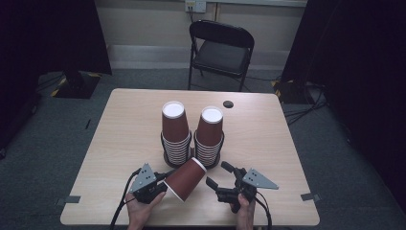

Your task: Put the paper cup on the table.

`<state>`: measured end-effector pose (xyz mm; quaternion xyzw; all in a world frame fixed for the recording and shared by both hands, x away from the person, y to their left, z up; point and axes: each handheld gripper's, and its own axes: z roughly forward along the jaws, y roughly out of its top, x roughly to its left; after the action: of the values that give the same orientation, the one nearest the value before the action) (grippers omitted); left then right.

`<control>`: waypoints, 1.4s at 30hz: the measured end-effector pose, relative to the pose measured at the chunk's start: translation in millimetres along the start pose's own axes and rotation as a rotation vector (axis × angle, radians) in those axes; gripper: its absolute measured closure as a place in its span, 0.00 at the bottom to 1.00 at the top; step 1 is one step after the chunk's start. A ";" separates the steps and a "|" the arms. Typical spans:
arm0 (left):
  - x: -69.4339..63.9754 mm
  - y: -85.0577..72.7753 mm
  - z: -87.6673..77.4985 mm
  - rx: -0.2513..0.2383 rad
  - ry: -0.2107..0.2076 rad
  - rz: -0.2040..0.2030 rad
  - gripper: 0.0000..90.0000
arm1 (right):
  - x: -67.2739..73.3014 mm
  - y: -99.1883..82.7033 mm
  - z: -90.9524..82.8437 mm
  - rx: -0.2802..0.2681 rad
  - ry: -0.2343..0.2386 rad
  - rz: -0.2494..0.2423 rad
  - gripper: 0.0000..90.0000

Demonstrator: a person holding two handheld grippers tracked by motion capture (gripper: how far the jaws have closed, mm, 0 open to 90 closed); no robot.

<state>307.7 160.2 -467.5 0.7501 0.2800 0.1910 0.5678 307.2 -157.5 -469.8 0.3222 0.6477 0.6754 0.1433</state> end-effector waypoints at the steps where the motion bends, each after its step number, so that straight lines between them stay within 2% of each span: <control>1: 1.3 1.0 -0.9 0.009 0.010 0.004 0.95 | 0.6 -0.1 -0.3 0.002 -0.004 -0.012 0.15; 2: 2.0 2.0 -1.6 0.014 0.012 -0.001 0.95 | 1.4 0.1 0.0 0.022 -0.006 -0.035 0.15; 4: 2.4 4.1 -2.9 0.027 0.019 0.013 0.95 | 3.5 0.0 0.4 0.049 -0.028 -0.082 0.15; 6: 2.1 6.1 -3.2 0.039 0.021 0.021 0.95 | 3.4 -0.1 1.2 0.094 -0.010 -0.128 0.15; 12: 1.2 13.9 -3.4 0.087 0.007 0.052 0.95 | 3.6 -1.6 2.6 0.160 -0.022 -0.217 0.15; 15: 1.9 17.0 -3.4 0.100 -0.014 0.041 0.95 | 6.8 -2.2 -0.5 0.152 -0.015 -0.230 0.14; 17: 2.7 19.1 -2.9 0.110 -0.017 0.041 0.96 | 11.3 -3.1 -2.6 0.159 -0.044 -0.275 0.14; 19: 3.4 20.9 -3.3 0.113 -0.024 0.024 0.96 | 13.2 -3.3 -3.6 0.170 -0.044 -0.288 0.14; 22: 4.4 23.2 -2.8 0.140 -0.023 0.025 0.96 | 14.8 -3.6 -4.2 0.184 -0.047 -0.311 0.14; 28: 4.5 27.7 0.3 0.202 -0.057 0.029 0.96 | 16.6 -6.9 -1.1 0.226 -0.053 -0.386 0.14; 30: 5.7 29.0 2.0 0.223 -0.073 0.025 0.96 | 17.3 -8.2 0.2 0.235 -0.050 -0.417 0.14; 34: 7.0 31.1 4.1 0.264 -0.079 0.027 0.96 | 18.7 -8.8 0.7 0.255 -0.042 -0.460 0.14; 39: 7.5 34.6 7.7 0.295 -0.094 0.017 0.96 | 19.6 -8.2 1.2 0.292 -0.009 -0.524 0.14; 42: 7.5 37.2 10.2 0.319 -0.106 0.019 0.96 | 22.9 -7.5 1.6 0.308 -0.006 -0.566 0.14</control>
<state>327.2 150.0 -434.9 0.8423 0.2695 0.1098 0.4538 289.3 -141.3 -471.4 0.1492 0.8059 0.5016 0.2769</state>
